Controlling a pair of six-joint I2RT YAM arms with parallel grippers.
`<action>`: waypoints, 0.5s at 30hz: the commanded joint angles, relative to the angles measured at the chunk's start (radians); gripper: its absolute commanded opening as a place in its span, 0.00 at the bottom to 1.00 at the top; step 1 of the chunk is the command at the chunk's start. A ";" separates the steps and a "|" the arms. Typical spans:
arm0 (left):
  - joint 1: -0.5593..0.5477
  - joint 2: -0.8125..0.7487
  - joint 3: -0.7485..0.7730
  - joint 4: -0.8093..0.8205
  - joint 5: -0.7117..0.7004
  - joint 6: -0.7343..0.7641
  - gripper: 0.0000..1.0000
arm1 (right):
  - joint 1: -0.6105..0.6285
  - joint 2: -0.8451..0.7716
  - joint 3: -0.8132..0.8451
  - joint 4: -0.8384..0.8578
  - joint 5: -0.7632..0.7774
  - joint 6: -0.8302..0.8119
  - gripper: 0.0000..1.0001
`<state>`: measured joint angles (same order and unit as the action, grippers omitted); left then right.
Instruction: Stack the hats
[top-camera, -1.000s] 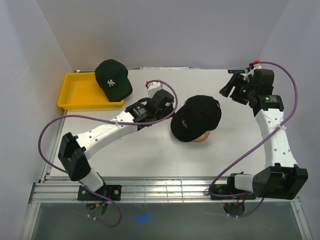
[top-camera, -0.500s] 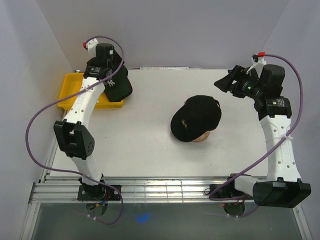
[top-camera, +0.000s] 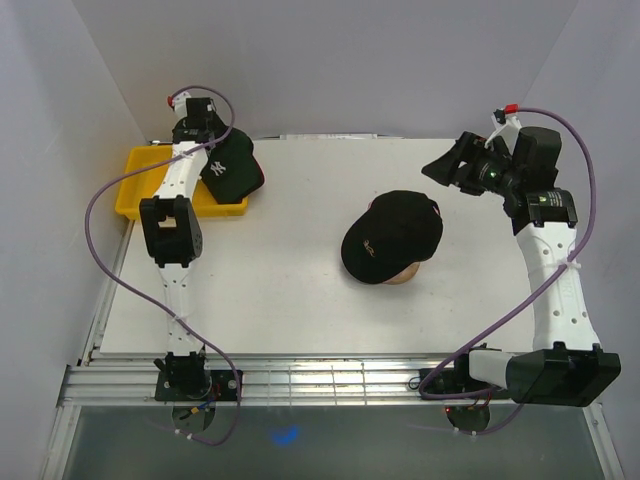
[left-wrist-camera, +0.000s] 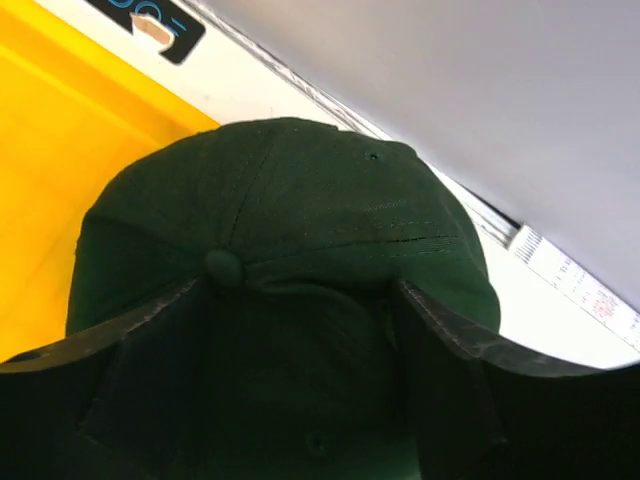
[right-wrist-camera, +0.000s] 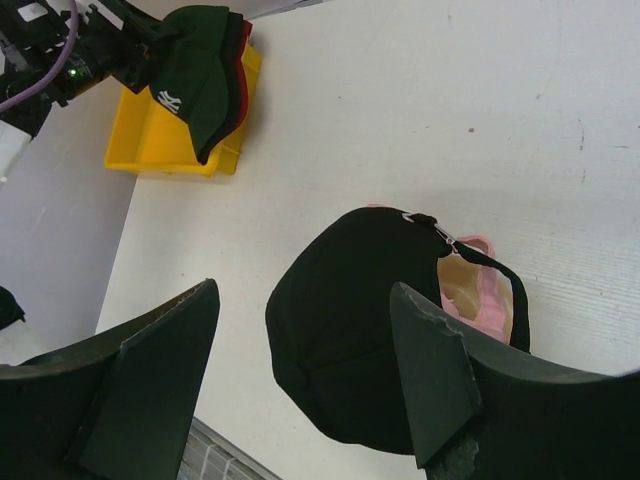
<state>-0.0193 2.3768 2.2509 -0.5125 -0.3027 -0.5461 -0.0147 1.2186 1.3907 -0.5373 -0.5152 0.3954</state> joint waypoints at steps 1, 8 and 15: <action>0.013 -0.077 -0.069 0.060 -0.005 0.020 0.81 | 0.010 0.004 -0.018 0.072 -0.022 -0.012 0.75; 0.073 -0.174 -0.149 0.088 -0.001 0.003 0.36 | 0.013 0.009 -0.061 0.099 -0.011 -0.013 0.74; 0.107 -0.228 -0.059 0.068 0.060 0.024 0.09 | 0.013 0.018 -0.050 0.102 -0.011 -0.013 0.74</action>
<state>0.0685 2.2795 2.1132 -0.4458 -0.2687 -0.5415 -0.0051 1.2373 1.3273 -0.4896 -0.5194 0.3920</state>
